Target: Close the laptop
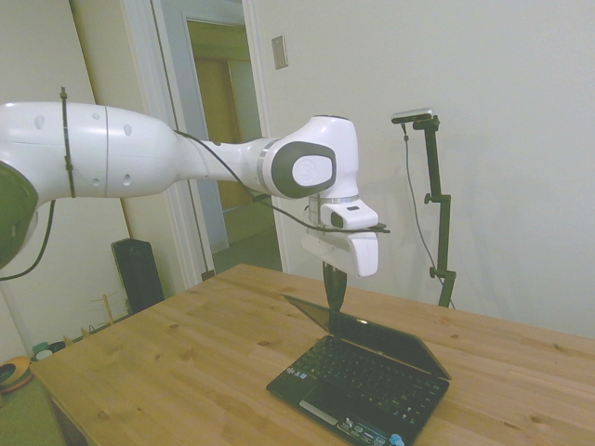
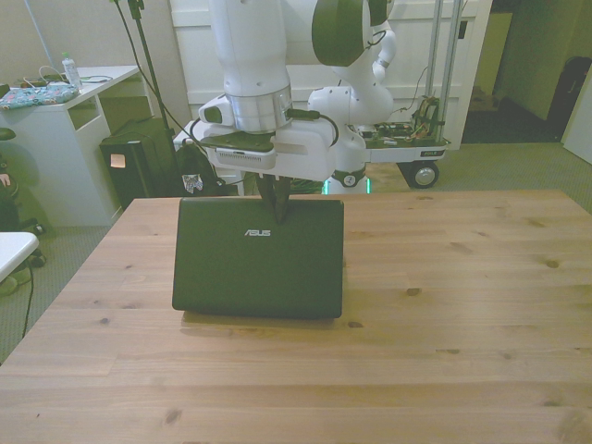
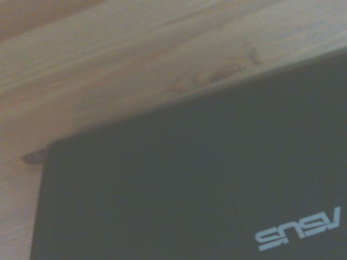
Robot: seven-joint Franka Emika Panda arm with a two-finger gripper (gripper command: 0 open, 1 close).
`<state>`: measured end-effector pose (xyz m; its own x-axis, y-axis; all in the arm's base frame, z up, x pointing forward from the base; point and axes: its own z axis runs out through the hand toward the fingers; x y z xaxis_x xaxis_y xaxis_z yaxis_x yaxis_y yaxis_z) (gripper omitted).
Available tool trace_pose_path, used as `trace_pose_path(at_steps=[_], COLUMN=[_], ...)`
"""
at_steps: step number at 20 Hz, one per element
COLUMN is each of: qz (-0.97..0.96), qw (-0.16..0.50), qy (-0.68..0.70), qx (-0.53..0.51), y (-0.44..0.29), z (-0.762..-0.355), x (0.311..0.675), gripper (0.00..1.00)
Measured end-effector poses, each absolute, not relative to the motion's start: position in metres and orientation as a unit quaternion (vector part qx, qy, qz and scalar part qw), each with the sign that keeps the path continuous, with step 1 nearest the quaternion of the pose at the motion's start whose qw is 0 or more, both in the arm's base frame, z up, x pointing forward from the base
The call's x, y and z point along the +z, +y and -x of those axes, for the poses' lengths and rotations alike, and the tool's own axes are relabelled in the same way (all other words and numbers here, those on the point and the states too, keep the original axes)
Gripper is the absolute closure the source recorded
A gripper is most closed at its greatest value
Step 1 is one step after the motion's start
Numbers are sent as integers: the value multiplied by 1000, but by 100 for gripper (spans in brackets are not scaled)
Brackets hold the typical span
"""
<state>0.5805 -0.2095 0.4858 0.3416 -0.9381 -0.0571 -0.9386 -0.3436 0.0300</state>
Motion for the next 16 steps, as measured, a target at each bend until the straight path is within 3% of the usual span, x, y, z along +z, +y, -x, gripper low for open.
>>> trace_pose_path(at_steps=[6,8,11,16], qz=[818,819,828,857], qw=[-1,-2,6,38], qy=[573,572,560,513], qx=[48,48,29,-27], y=[-213,-212,-198,-117], z=[-540,-536,-542,-546], x=[394,381,399,499], gripper=[100,100,100,100])
